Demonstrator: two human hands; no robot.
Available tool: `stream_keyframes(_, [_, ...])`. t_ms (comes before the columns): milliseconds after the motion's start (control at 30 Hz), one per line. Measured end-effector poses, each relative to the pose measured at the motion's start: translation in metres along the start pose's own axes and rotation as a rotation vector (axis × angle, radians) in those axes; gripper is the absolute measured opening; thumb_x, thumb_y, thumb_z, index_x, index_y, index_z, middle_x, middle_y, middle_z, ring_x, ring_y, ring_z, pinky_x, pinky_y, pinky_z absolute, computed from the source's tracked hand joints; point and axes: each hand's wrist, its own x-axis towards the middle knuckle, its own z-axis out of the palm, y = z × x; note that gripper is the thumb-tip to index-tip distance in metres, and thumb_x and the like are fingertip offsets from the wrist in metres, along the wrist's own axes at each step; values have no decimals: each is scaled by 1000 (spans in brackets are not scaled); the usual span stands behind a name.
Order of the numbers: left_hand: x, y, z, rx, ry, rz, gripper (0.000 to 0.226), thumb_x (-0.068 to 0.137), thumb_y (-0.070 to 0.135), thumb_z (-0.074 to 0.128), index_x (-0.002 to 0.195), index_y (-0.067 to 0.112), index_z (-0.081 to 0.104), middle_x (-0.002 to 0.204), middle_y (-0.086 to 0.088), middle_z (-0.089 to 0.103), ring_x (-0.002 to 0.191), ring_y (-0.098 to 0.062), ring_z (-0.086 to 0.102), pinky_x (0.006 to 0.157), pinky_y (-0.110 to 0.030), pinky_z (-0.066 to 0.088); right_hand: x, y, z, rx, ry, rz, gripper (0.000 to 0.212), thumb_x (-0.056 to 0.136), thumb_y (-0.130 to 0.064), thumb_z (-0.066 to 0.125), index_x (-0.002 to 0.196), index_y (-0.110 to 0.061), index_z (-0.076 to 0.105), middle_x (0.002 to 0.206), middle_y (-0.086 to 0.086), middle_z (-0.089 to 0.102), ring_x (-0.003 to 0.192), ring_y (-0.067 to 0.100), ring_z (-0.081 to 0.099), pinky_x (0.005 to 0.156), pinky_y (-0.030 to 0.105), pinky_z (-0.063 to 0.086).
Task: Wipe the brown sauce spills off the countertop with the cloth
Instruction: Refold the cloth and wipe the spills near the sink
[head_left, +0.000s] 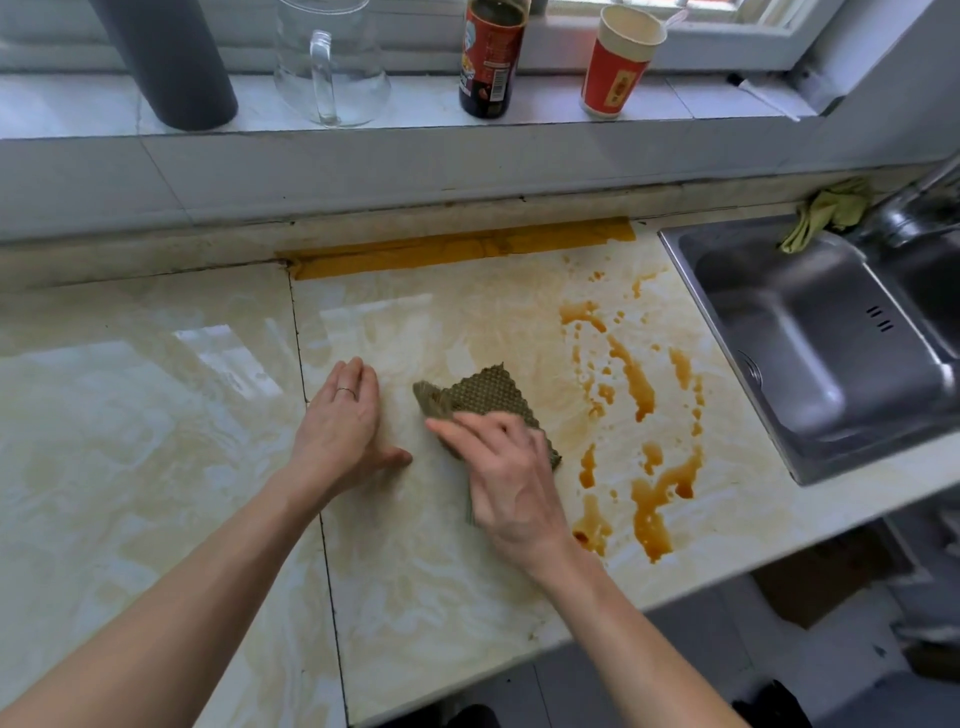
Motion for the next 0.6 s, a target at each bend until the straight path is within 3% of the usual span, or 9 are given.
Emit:
stream_keyframes(100, [-2, 4, -3, -2, -7, -2, 119, 74, 65, 62, 150, 2, -5, 159, -16, -6, 148, -29, -3, 121, -34, 2, 21, 28, -9, -142, -126, -2, 67, 82, -26, 60, 145, -38, 38, 152, -4, 36, 134, 24, 28, 103, 42, 22])
stream_keyframes(167, [-2, 6, -6, 4, -5, 1, 118, 74, 64, 63, 150, 0, -3, 158, -18, -4, 147, -30, -2, 121, -34, 2, 24, 44, 2, -159, -275, 114, 59, 92, -44, 46, 148, -45, 27, 162, -4, 14, 147, 27, 5, 115, 57, 7])
stream_keyframes(233, [-1, 7, -7, 0, -11, -7, 119, 73, 63, 64, 150, 0, -1, 158, -18, -3, 147, -31, -2, 121, -35, 3, 11, 39, 25, -165, -310, 192, 57, 96, -54, 26, 151, -47, 11, 163, -7, 0, 149, 25, -12, 115, 62, -2])
stream_keyframes(300, [0, 5, -5, -5, 0, -7, 117, 74, 62, 65, 149, -1, 1, 158, -20, -1, 147, -32, 0, 121, -36, 6, -10, 15, 44, -173, -261, 165, 58, 97, -55, 20, 152, -44, 7, 163, -7, 2, 149, 25, -12, 116, 60, -4])
stream_keyframes(433, [-2, 4, -3, -23, 19, 12, 112, 75, 58, 66, 148, -2, 5, 157, -20, 4, 146, -33, 4, 121, -38, 10, -38, 19, 43, -202, -220, 0, 56, 99, -50, 28, 153, -38, 19, 161, -6, 17, 150, 23, 6, 117, 57, 11])
stream_keyframes(600, [-2, 4, -5, -1, -19, -9, 120, 74, 64, 63, 150, 0, -6, 158, -18, -7, 147, -31, -4, 121, -37, 3, -19, 43, 36, -224, -117, 318, 58, 96, -51, 19, 152, -37, 21, 161, -4, 17, 150, 25, 5, 118, 57, 7])
